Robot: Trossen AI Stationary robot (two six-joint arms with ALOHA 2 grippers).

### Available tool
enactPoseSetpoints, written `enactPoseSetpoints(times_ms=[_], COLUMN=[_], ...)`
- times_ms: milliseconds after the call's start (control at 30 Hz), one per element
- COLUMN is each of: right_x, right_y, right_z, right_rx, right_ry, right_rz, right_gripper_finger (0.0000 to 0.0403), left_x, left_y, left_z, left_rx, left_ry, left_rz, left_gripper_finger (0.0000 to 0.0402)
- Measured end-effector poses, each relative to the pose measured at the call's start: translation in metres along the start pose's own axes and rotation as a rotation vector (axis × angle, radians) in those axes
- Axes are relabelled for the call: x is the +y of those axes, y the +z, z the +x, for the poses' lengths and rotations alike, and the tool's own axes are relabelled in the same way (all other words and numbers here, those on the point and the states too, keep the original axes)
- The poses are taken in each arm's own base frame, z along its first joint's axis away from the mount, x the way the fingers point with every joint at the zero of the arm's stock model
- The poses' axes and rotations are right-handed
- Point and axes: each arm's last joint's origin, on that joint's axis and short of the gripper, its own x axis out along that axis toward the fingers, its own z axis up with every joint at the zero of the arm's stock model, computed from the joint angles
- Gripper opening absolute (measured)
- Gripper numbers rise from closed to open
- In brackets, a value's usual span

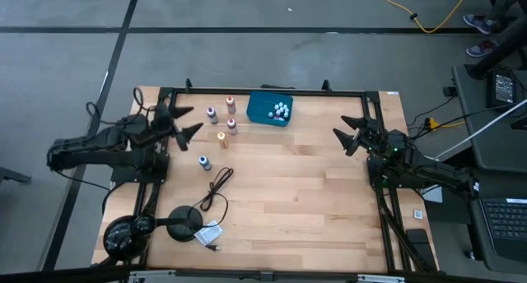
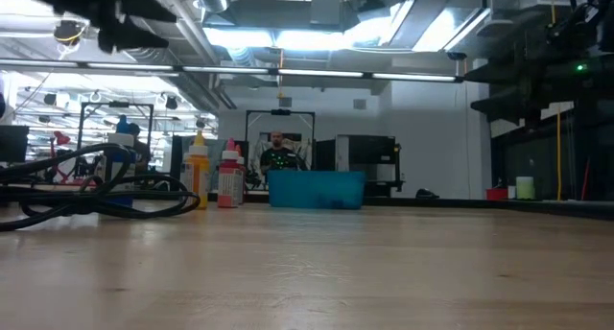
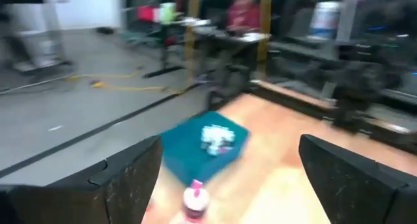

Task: Pick & Place food coloring
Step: Put the large orange food coloring bottle into the blue container

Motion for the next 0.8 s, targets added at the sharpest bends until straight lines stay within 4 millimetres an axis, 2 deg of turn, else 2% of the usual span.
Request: enactPoseSetpoints(times_ms=[167, 300, 400, 600, 800], right_x=[0.0, 0.0, 0.0, 0.0, 0.0], right_y=[0.0, 0.0, 0.0, 0.0, 0.0], right_z=[0.0, 0.0, 0.0, 0.0, 0.0], right_rx=[0.0, 0.001, 0.0, 0.001, 0.0], right_ry=[0.0, 0.0, 0.0, 0.0, 0.0], right_rz=[0.0, 0.001, 0.001, 0.001, 0.001], right_gripper_finger=[0.0392, 0.0392, 0.0392, 0.0392, 0.0392], left_x=[-0.013, -0.024, -0.03, -0.019, -0.001], left_y=[0.038, 0.069, 0.085, 0.093, 0.079], left_z=[0.023, 0.055, 0.085, 0.147, 0.204], left_rx=[0.087, 0.129, 0.195, 0.385, 0.593], left_ry=[0.233, 0.385, 0.47, 0.617, 0.62], left_rz=[0.047, 0.094, 0.123, 0.048, -0.016], left_gripper_finger=[0.0374, 0.0377, 0.0377, 0.0377, 0.0377])
